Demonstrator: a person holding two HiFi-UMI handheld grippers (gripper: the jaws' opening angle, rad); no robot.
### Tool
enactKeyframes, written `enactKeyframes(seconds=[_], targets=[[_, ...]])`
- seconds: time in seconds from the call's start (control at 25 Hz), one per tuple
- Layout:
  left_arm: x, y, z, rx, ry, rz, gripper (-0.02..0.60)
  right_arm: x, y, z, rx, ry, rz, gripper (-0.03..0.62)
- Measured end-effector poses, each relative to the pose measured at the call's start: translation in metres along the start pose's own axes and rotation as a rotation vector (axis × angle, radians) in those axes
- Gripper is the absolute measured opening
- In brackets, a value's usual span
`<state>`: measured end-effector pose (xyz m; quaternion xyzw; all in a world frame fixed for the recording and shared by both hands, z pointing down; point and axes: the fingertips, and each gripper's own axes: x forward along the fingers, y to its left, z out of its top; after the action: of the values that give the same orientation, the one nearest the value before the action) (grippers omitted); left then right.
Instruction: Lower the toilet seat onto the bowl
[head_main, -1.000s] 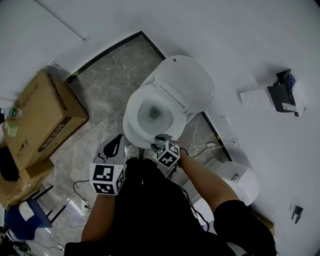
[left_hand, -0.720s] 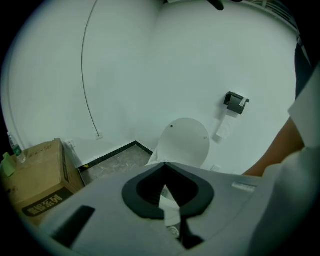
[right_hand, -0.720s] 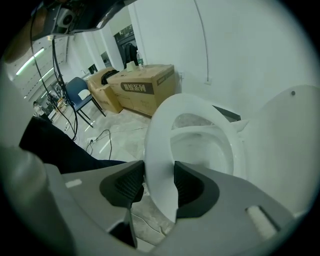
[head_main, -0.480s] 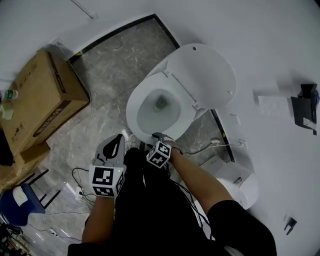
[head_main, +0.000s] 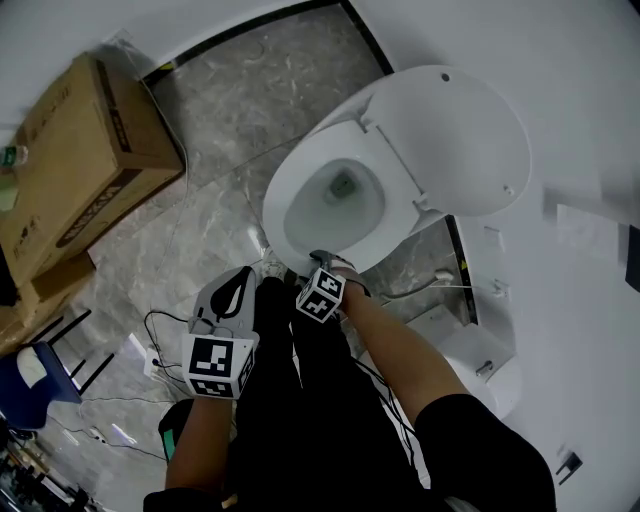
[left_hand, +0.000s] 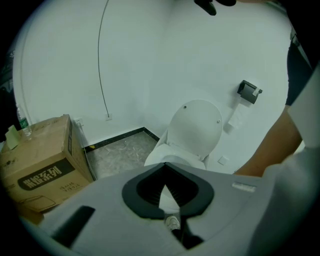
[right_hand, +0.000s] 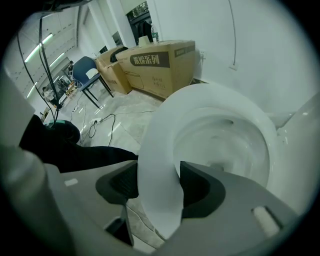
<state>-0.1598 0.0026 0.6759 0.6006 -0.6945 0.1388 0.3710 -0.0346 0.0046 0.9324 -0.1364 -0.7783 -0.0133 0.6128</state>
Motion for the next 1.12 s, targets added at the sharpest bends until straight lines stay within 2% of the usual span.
enactKeyframes(seconds=[0.24, 0.6, 0.92, 1.12], targets=[[0.01, 0.015, -0.023, -0.022, 0.024, 0.008, 0.008, 0.032, -0.003, -0.003, -0.035, 0.052, -0.046, 0.27], [0.024, 0.024, -0.045, -0.02, 0.051, -0.016, 0.008, 0.062, -0.007, -0.008, -0.055, 0.08, -0.054, 0.272], [0.031, 0.03, -0.054, -0.003, 0.063, -0.048, 0.008, 0.07, -0.008, -0.01, 0.046, 0.066, -0.046, 0.29], [0.038, 0.029, -0.059, 0.02, 0.074, -0.075, 0.008, 0.076, -0.013, -0.014, 0.092, 0.043, -0.081, 0.295]])
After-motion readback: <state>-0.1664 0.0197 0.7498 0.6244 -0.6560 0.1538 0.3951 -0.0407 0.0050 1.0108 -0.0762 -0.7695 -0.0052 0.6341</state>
